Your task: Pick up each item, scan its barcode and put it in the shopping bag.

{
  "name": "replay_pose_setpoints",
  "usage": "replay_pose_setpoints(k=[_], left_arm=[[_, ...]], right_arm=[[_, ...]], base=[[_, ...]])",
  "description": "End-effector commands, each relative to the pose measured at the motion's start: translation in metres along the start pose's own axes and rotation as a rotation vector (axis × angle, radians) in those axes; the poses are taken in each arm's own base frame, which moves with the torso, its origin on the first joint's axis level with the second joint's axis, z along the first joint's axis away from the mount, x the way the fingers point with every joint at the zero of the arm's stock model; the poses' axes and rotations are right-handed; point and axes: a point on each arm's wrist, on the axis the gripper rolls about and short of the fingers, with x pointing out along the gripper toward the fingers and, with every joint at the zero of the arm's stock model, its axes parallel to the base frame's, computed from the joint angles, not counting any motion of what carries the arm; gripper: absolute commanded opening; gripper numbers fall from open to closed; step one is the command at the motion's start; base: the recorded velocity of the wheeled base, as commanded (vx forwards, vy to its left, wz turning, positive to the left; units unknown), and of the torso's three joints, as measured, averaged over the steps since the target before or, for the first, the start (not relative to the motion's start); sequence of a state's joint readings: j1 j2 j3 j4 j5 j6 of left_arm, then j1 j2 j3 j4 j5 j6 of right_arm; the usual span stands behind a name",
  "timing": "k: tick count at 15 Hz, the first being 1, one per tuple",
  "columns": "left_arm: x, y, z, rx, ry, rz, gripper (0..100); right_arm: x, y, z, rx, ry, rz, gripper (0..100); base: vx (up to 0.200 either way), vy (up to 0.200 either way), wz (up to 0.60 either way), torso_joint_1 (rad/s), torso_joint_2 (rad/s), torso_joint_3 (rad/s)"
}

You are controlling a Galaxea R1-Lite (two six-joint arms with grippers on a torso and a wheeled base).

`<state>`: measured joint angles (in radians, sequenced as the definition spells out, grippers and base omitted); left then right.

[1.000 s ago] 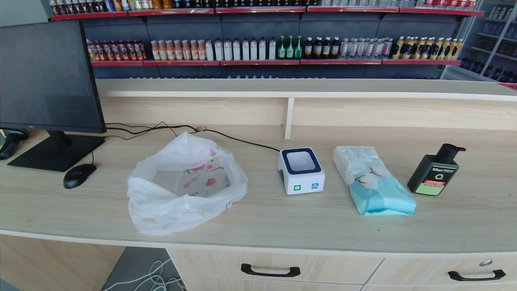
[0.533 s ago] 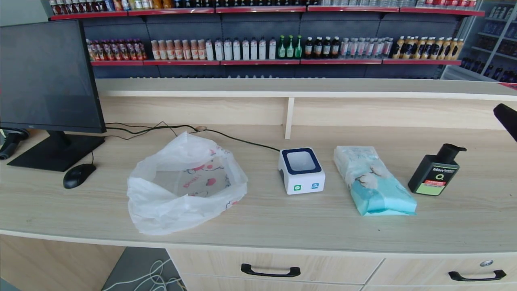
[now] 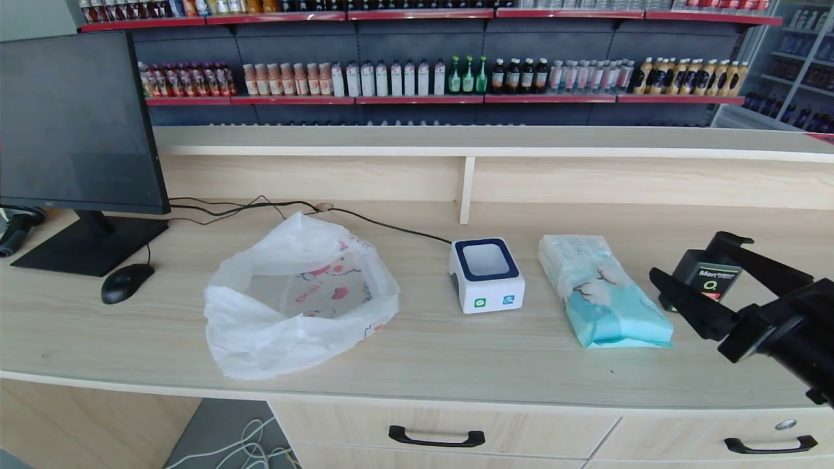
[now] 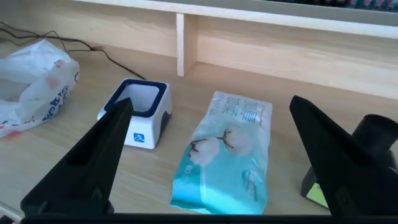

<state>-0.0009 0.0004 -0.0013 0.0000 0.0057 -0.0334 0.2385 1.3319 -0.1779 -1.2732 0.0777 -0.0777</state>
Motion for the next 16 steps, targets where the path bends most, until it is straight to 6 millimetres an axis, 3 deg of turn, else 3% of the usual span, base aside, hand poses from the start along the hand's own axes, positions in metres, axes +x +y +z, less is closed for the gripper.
replay_pose_setpoints(k=[1, 4, 6, 11, 16], left_arm=[[0.0, 0.0, 0.0, 0.0, -0.001, 0.001, 100], [0.0, 0.0, 0.0, 0.0, -0.001, 0.0, 100], [0.0, 0.0, 0.0, 0.0, -0.001, 0.0, 100], [0.0, 0.0, 0.0, 0.0, -0.001, 0.0, 100], [0.0, 0.0, 0.0, 0.0, -0.001, 0.0, 100]], right_arm=[[-0.003, 0.007, -0.012, 0.009, 0.054, 0.039, 100], [0.013, 0.007, -0.018, 0.02, 0.082, 0.043, 100], [0.039, 0.006, -0.017, 0.03, 0.072, 0.04, 100], [0.055, 0.01, -0.017, 0.036, 0.068, 0.07, 100], [0.083, 0.007, 0.002, 0.083, 0.12, 0.094, 100]], base=[[0.0, 0.0, 0.0, 0.0, 0.0, 0.0], [0.0, 0.0, 0.0, 0.0, 0.0, 0.0], [0.0, 0.0, 0.0, 0.0, 0.0, 0.0], [0.0, 0.0, 0.0, 0.0, 0.0, 0.0], [0.0, 0.0, 0.0, 0.0, 0.0, 0.0]])
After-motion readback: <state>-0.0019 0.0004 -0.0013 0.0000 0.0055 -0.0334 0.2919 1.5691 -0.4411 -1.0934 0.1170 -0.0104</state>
